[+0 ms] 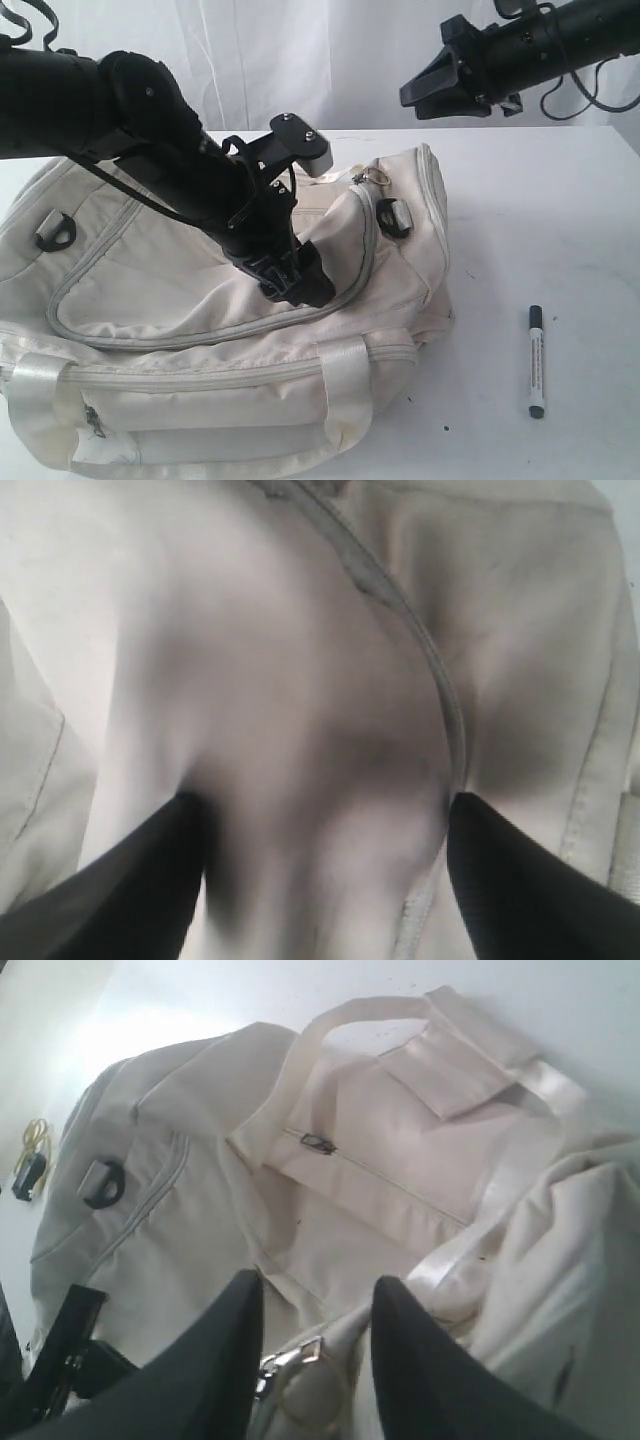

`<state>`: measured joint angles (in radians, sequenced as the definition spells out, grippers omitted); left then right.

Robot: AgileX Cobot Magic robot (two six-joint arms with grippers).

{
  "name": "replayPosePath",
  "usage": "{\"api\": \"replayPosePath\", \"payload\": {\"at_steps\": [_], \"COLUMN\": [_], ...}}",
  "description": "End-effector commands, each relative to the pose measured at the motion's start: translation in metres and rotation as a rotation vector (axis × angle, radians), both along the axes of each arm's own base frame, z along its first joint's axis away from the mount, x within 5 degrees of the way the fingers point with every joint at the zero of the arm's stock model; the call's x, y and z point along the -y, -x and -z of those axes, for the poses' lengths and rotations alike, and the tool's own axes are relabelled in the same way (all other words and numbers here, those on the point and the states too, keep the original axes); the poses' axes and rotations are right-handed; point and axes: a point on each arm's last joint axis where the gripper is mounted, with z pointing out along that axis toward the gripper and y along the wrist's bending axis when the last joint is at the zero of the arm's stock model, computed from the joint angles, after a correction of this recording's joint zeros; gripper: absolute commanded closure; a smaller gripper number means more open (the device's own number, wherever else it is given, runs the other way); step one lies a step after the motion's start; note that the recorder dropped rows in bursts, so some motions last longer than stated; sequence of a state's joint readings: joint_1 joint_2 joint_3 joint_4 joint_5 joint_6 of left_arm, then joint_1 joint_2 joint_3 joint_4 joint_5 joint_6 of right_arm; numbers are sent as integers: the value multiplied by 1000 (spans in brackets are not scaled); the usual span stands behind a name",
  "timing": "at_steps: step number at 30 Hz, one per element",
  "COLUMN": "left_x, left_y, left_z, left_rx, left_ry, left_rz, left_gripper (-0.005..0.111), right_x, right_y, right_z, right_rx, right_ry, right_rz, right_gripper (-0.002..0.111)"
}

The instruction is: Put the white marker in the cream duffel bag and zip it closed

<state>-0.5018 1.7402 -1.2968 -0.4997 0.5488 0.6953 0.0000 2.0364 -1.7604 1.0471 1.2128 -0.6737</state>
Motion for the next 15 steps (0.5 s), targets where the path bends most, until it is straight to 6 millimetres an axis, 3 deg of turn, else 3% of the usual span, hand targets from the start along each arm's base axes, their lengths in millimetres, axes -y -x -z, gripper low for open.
{"api": "replayPosePath", "payload": {"at_steps": [1, 6, 9, 15], "left_x": [1, 1, 1, 1], "left_y": [-1, -4, -4, -2], "left_z": [-3, -5, -5, -4], "left_rx": [13, 46, 45, 19], "left_ry": [20, 29, 28, 23], "left_rz": [-12, -32, -31, -20], "left_gripper": [35, 35, 35, 35], "right_x": [-30, -57, -55, -47], "right_y": [1, 4, 6, 6], "right_z": [12, 30, 36, 43], "right_rx": [-6, -6, 2, -52], "right_ry": [-10, 48, 130, 223], "right_rz": [-87, -185, -214, -189], "right_gripper": [72, 60, 55, 55]}}
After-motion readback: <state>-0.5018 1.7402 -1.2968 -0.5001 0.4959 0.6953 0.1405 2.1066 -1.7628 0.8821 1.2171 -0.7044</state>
